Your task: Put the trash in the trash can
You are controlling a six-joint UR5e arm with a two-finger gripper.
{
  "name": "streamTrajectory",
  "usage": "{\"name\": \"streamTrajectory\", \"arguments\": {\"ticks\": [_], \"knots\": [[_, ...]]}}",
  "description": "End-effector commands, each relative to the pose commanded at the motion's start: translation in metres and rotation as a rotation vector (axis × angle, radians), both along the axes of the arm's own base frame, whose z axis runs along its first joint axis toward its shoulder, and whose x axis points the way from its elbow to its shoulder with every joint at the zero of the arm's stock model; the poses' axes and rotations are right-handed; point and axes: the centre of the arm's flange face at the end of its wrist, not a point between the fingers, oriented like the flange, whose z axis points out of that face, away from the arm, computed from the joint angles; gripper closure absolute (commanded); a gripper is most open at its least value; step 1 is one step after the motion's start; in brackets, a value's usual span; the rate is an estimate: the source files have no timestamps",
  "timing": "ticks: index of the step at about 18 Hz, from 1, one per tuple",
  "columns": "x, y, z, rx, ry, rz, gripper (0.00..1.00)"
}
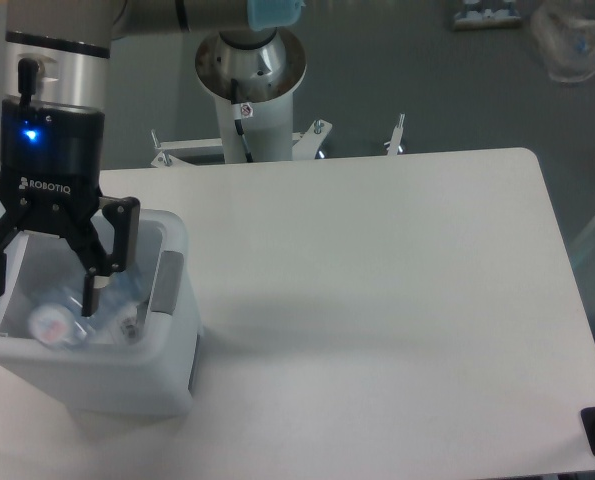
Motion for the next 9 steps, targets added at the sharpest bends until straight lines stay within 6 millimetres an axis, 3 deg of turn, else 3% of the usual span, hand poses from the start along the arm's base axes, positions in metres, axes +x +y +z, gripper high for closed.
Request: {"name": "streamTrajectory", "arguments": {"ticks": [3, 5, 9], "knots": [[-0.001, -0.004, 0.005, 0.005, 0.004, 0.008, 0.0], [-0.017, -0.007, -0.002, -0.016, 0.011, 0.038, 0.0], [-0.11, -0.045, -0.036, -0.104, 0.052, 0.148, 0.0]]}}
